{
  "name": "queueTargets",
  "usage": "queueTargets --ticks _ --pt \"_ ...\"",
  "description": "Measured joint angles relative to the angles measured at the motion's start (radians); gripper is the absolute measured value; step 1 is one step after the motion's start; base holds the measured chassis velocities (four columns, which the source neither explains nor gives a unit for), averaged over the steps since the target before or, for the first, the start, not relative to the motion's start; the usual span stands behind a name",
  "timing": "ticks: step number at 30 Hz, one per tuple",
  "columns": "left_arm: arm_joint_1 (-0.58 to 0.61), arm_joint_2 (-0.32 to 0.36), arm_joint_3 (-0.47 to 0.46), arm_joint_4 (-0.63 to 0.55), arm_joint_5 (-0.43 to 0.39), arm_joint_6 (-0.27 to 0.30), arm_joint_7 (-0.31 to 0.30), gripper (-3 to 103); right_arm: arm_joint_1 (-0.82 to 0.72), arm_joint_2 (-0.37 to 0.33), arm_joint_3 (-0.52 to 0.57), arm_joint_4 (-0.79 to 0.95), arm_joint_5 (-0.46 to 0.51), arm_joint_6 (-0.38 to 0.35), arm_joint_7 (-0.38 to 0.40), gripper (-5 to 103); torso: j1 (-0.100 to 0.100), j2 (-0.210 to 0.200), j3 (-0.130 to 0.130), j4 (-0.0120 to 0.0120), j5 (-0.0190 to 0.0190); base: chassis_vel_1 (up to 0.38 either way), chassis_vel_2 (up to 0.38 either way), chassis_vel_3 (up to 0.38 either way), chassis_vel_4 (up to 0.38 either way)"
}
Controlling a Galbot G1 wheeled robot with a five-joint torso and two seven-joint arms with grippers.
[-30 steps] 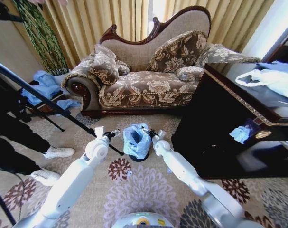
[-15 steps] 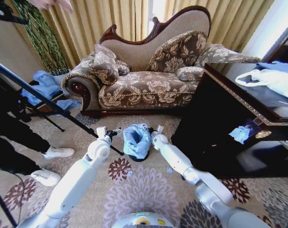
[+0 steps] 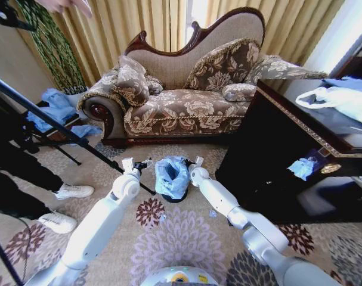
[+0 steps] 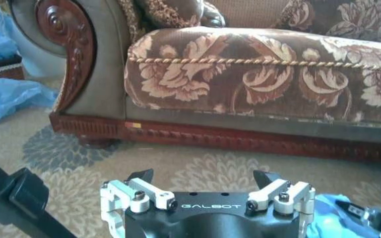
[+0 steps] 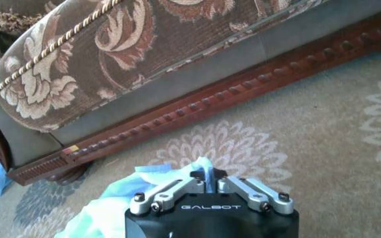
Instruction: Place a garbage bag over the trash bin.
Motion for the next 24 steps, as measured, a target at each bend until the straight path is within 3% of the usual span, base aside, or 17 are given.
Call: queueTargets --ticks 3,13,24 --pt "-0.001 -0.006 0.000 0.017 0.017 -0.025 0.003 100 0.015 0.010 -0.004 -0.021 -0.012 0.010 -0.004 0 0.000 0.000 0.000 0.0001 -0.0001 0.000 0.000 0.000 0.000" --pt "0.027 -0.024 0.001 -0.012 0.039 -0.047 0.024 100 0.055 0.004 -0.020 -0.063 -0.040 0.024 -0.033 0 0.000 0.000 0.000 0.0002 0.0001 0.000 0.000 0.000 0.000" --pt "0.051 -0.022 0.002 -0.067 0.044 -0.061 0.035 100 0.067 -0.021 -0.016 -0.214 -0.191 0.070 -0.240 0 0.000 0.000 0.000 0.0001 -0.0001 0.000 0.000 0.000 0.000"
